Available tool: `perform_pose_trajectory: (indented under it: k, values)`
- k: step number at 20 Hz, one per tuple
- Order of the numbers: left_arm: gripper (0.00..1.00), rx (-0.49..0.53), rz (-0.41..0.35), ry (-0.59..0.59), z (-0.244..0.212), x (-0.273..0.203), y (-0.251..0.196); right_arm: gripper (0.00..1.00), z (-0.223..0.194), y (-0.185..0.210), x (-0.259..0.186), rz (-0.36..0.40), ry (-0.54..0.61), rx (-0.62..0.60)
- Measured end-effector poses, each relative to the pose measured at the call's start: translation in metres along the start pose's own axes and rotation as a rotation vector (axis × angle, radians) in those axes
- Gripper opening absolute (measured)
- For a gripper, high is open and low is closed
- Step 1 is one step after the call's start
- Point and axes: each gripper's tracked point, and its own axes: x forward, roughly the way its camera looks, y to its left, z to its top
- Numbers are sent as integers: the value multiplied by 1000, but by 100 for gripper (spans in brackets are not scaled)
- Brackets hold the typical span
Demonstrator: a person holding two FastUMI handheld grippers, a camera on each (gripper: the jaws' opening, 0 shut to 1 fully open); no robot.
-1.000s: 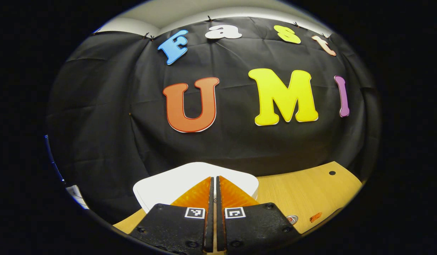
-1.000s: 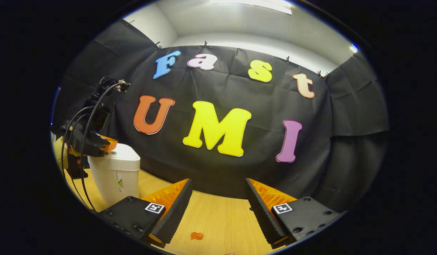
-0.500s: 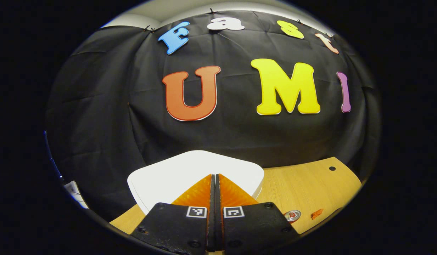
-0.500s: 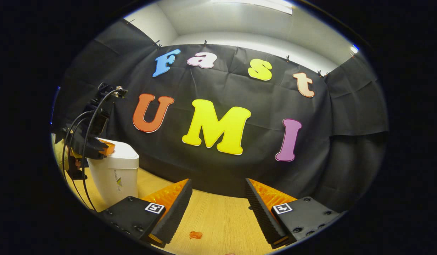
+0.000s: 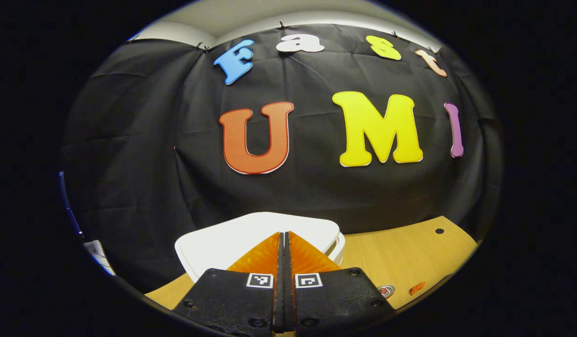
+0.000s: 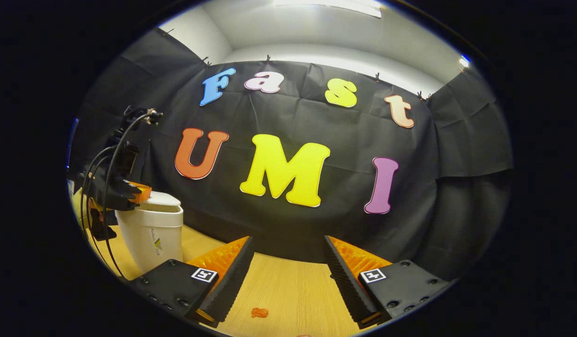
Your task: Press the lid of the desktop garbage bin to open it, pick up the crumpled paper on the desktop and throw it into the bin, then pick up the pop can on the desktop and drop it into the bin, and finally close the garbage bin lid.
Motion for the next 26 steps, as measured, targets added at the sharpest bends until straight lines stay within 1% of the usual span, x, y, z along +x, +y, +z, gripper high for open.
perform_pose_trajectory:
  k: [2, 5, 10, 13, 14, 16, 17, 18, 19, 20, 21, 22, 24, 25, 26]
  values:
    - [3, 16, 5, -63, 19, -7, -1, 95, 0, -3, -1, -2, 2, -2]
    - [3, 6, 8, -106, 37, -15, -5, 95, -1, -3, -2, 1, 3, -4]
    - [3, -29, -25, -113, 43, -31, -21, 95, -9, -5, -3, 5, 19, -2]
    - [3, -39, -42, -116, 45, -40, -29, 94, -23, -7, -1, 6, 62, 18]
    - [3, -40, -49, -122, 46, -43, -31, 94, -30, -10, 0, -4, 83, 22]
    - [10, -37, -60, -124, 50, -47, -34, 95, -47, -14, 3, -23, 131, 29]
    - [10, -37, -69, -129, 51, -49, -37, 95, -55, -13, 5, -20, 156, 38]
    - [22, -38, -71, -131, 52, -50, -37, 95, -65, -12, 6, -15, 182, 50]
    - [31, -37, -78, -133, 53, -52, -38, 95, -74, -10, 8, -8, 212, 61]
    - [35, -38, -82, -130, 53, -53, -39, 95, -83, -9, 10, -4, 238, 64]
    - [47, -41, -86, -128, 52, -56, -40, 95, -91, -7, 12, 0, 262, 63]
    - [41, -46, -89, -125, 52, -58, -40, 95, -100, -4, 13, 10, 289, 62]
    - [48, -54, -97, -120, 52, -60, -43, 95, -117, 2, 17, 28, 334, 67]
    - [57, -57, -99, -119, 51, -61, -44, 95, -125, 5, 19, 38, 361, 70]
    - [60, -58, -99, -117, 50, -62, -43, 95, -137, 10, 23, 48, 393, 72]
